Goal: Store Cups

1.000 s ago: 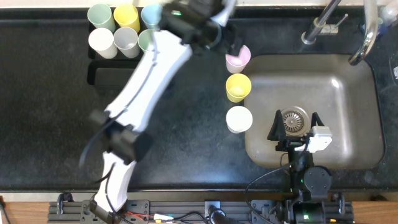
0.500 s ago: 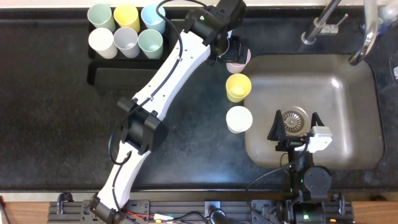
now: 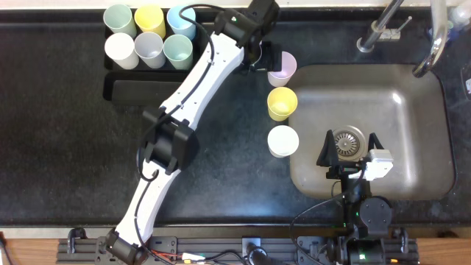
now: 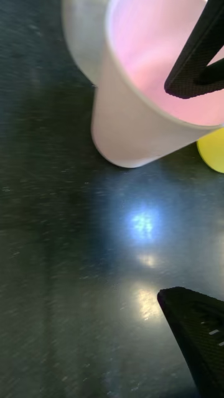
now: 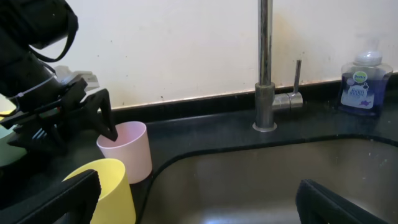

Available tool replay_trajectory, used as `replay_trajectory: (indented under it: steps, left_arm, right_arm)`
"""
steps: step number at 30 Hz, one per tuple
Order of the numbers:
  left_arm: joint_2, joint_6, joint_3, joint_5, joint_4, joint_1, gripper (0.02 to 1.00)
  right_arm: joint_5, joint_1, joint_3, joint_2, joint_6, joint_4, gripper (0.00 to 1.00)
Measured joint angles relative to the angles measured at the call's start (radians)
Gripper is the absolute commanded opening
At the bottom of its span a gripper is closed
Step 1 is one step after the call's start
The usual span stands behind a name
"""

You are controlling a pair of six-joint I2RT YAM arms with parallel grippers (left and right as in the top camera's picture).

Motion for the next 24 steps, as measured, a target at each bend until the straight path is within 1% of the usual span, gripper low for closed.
replay_trajectory:
  steps: [12,13,14,15,16,17,24]
  left_arm:
    - [0.002,-0.007,0.000,0.010,0.014,0.010,0.998]
    - [0.002,-0.007,0.000,0.011,0.019,0.010,0.947]
    - [0.002,-0.011,0.000,0.014,0.026,0.010,0.755]
    - [0.003,-0.015,0.000,0.015,0.030,0.010,0.220]
    - [0.003,-0.011,0.000,0.017,0.030,0.010,0.058]
    - [0.003,-0.011,0.000,0.017,0.030,0.010,0.036]
    - [0.003,-0.011,0.004,0.029,0.038,0.010,0.036]
  right_arm:
    - [0.000,0.000,0.000,0.000,0.000,0.000,0.998]
    - [0.000,0.000,0.000,0.000,0.000,0.000,0.998]
    - [0.000,0.000,0.000,0.000,0.001,0.000,0.998]
    - [0.000,0.000,0.000,0.000,0.000,0.000,0.998]
    - [0.000,0.000,0.000,0.000,0.000,0.000,0.998]
    - [0.000,0.000,0.000,0.000,0.000,0.000,0.998]
    - [0.000,0.000,0.000,0.000,-0.001,0.000,0.998]
